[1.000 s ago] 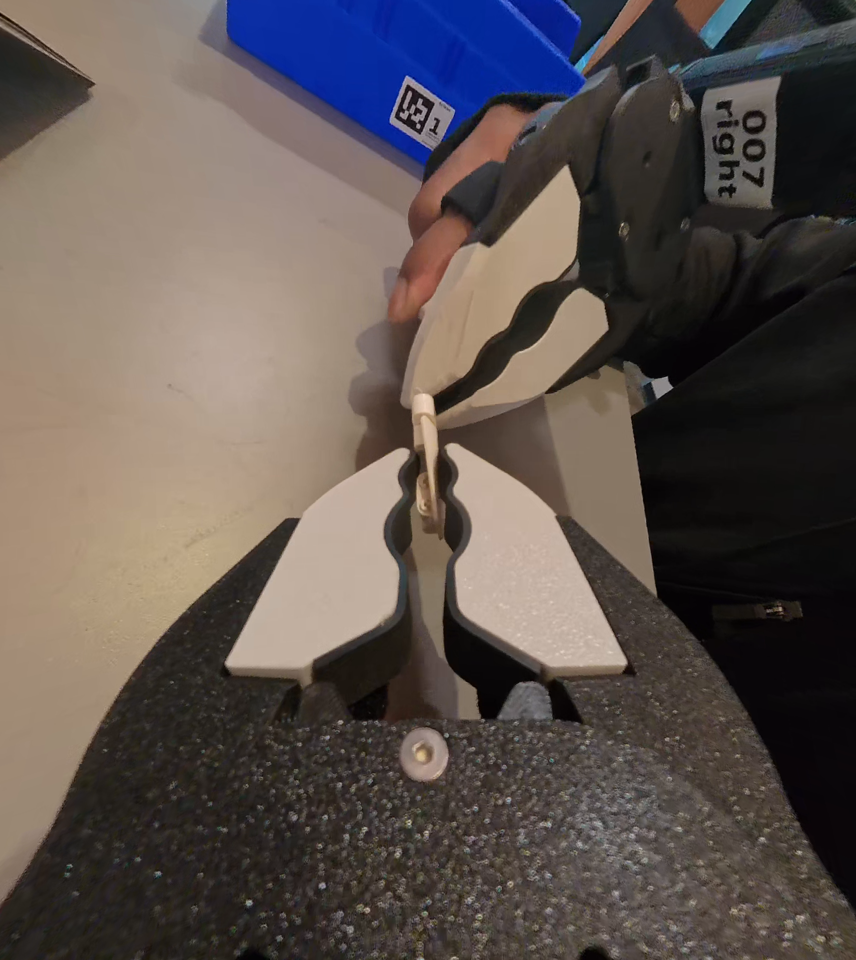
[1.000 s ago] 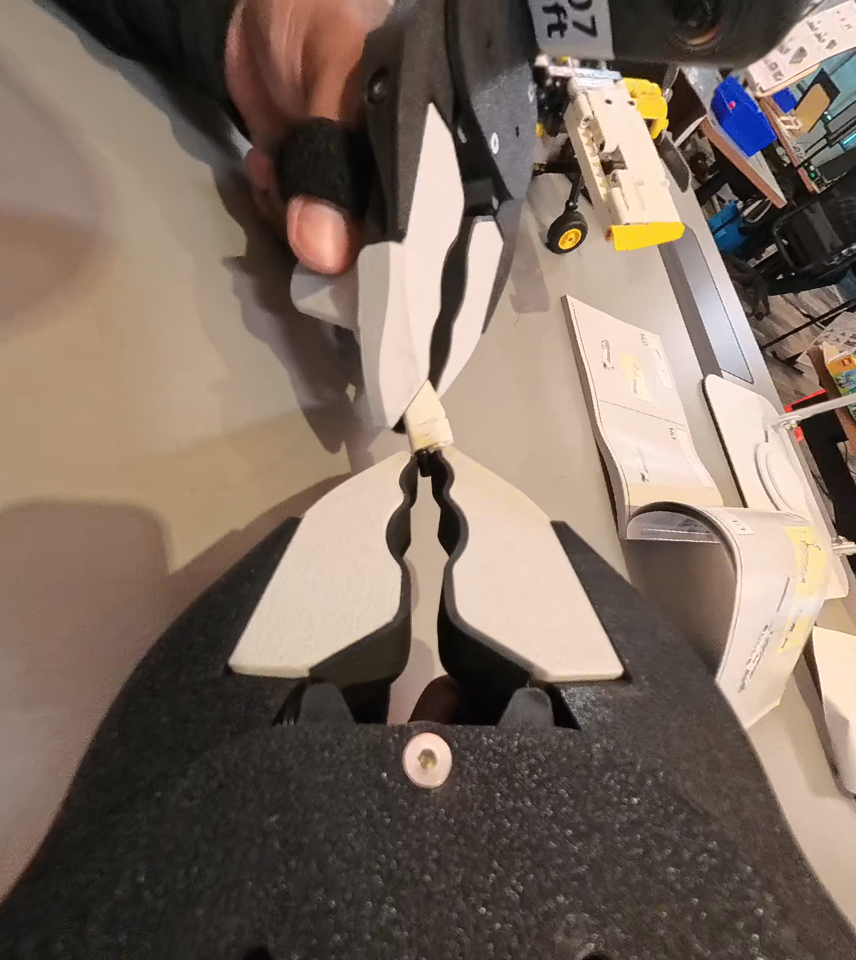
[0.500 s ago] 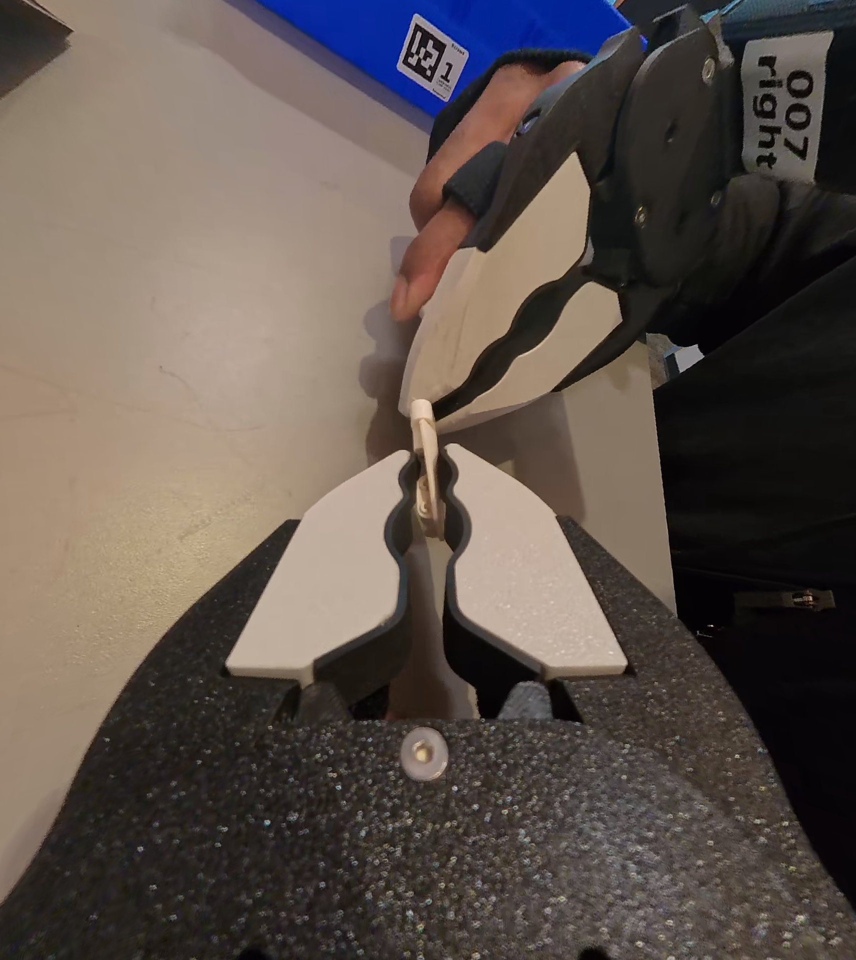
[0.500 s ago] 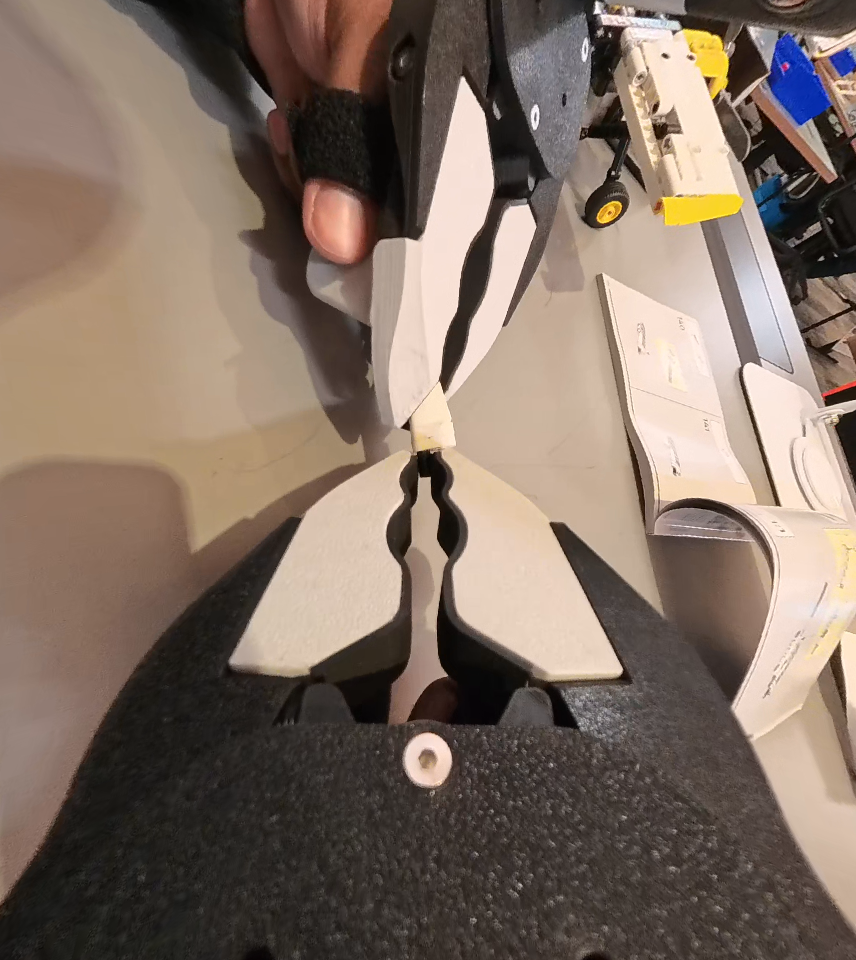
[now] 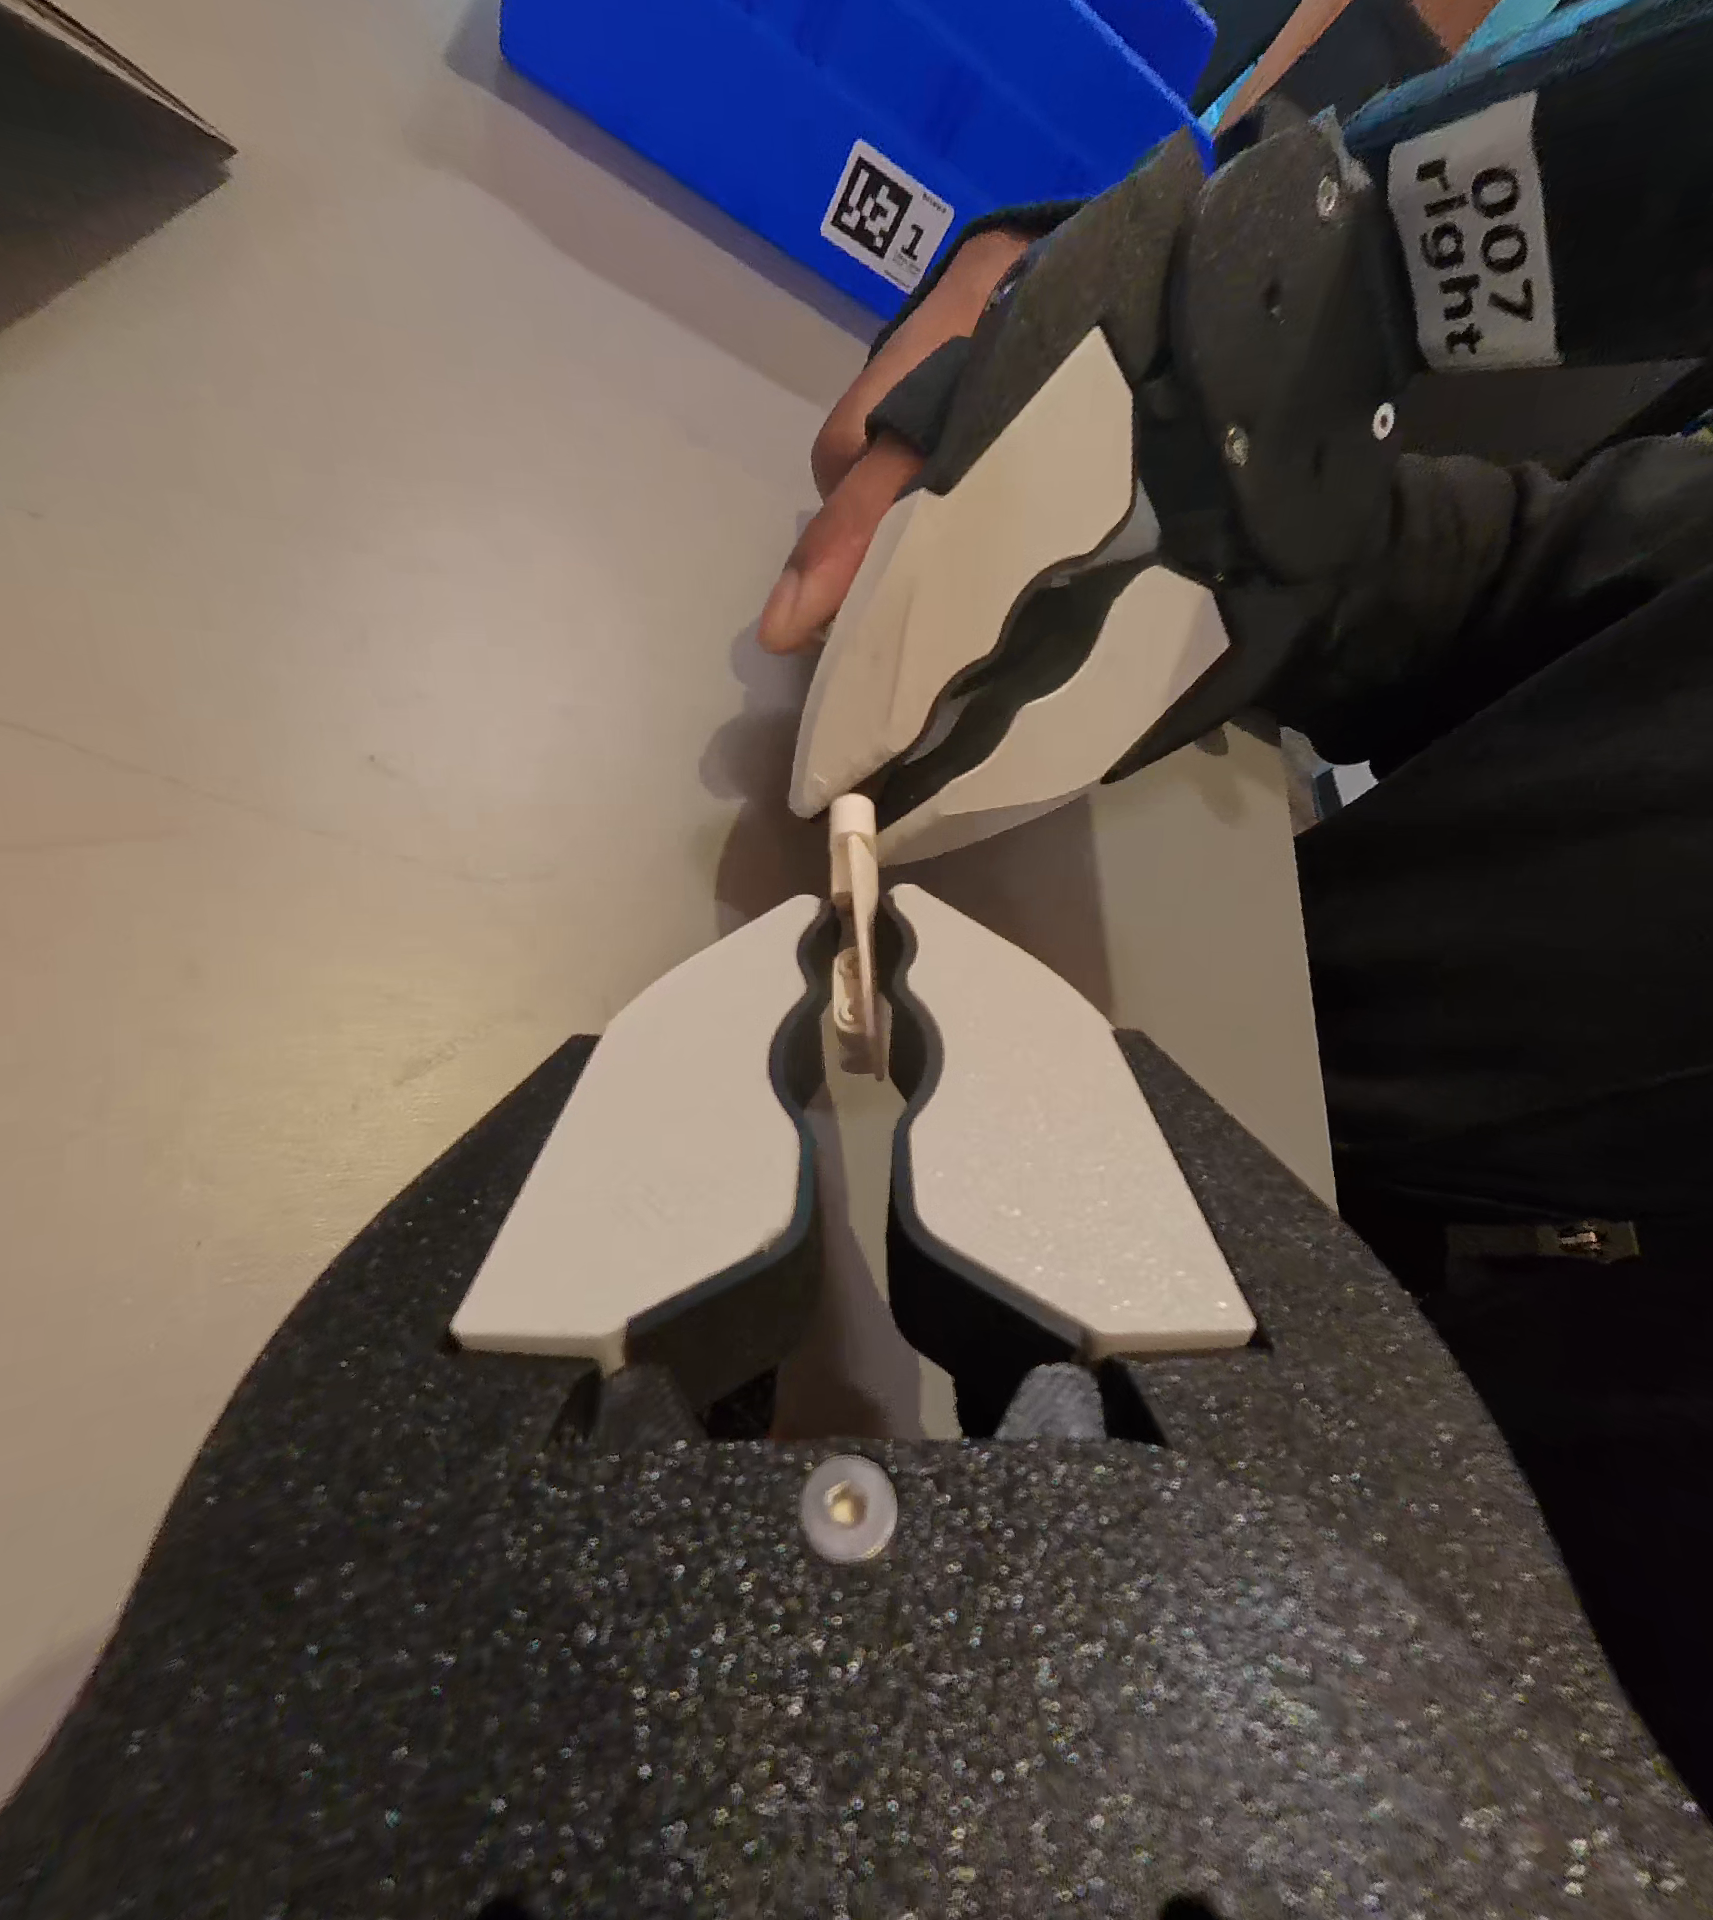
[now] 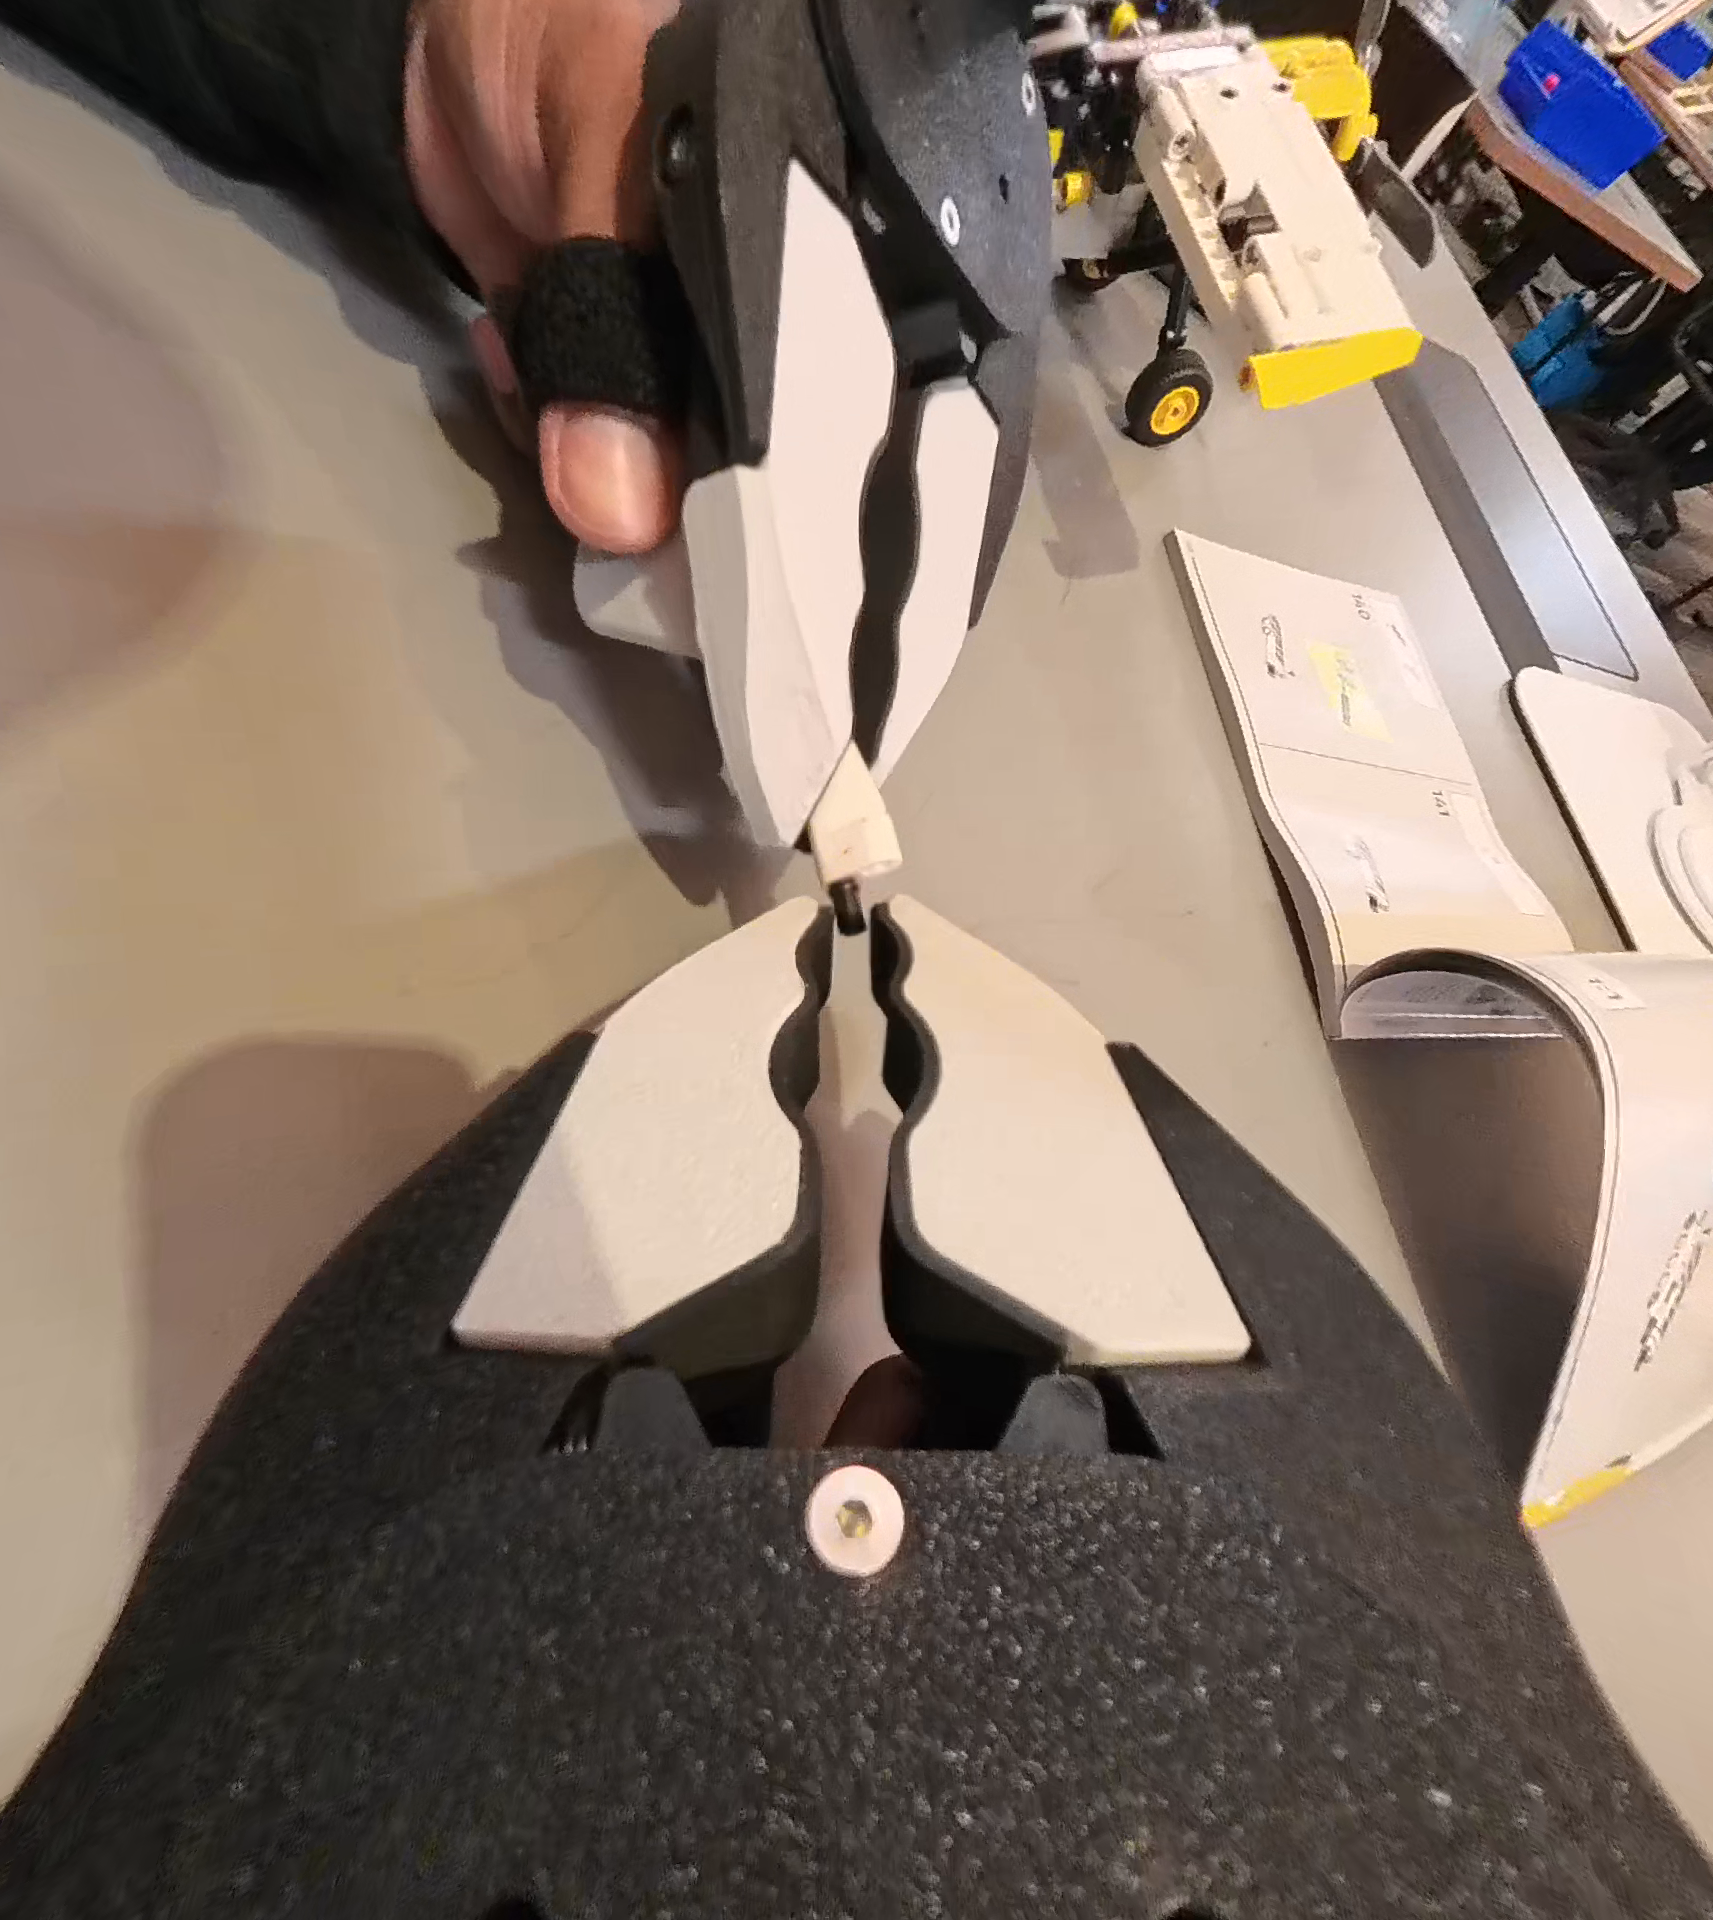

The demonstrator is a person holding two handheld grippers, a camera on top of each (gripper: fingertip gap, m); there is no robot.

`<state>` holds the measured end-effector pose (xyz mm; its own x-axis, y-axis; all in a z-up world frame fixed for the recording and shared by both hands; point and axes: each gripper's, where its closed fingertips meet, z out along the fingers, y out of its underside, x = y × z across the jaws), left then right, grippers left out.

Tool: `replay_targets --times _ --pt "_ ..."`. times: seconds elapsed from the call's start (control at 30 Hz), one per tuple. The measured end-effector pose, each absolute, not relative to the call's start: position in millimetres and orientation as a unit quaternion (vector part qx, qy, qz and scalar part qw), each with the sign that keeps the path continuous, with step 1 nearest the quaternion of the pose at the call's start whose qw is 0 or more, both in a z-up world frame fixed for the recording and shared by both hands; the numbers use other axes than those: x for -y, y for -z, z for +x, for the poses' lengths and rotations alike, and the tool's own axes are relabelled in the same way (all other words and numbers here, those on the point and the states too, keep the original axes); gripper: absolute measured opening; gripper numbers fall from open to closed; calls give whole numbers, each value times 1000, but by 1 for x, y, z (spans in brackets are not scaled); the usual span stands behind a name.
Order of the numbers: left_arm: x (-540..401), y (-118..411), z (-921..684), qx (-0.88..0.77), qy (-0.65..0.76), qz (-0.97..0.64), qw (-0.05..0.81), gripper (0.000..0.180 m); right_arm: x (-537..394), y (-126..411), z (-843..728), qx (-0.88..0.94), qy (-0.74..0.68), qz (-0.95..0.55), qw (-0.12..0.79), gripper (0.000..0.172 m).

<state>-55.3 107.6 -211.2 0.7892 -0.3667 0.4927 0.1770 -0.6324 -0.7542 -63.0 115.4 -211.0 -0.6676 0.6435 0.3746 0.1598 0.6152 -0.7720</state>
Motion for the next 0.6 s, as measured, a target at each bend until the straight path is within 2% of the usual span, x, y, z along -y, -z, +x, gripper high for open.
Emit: replay_targets --times 0.6 --pt "-106 216 -51 -69 314 -854 410 7 -114 221 -60 864 -282 -181 375 3"
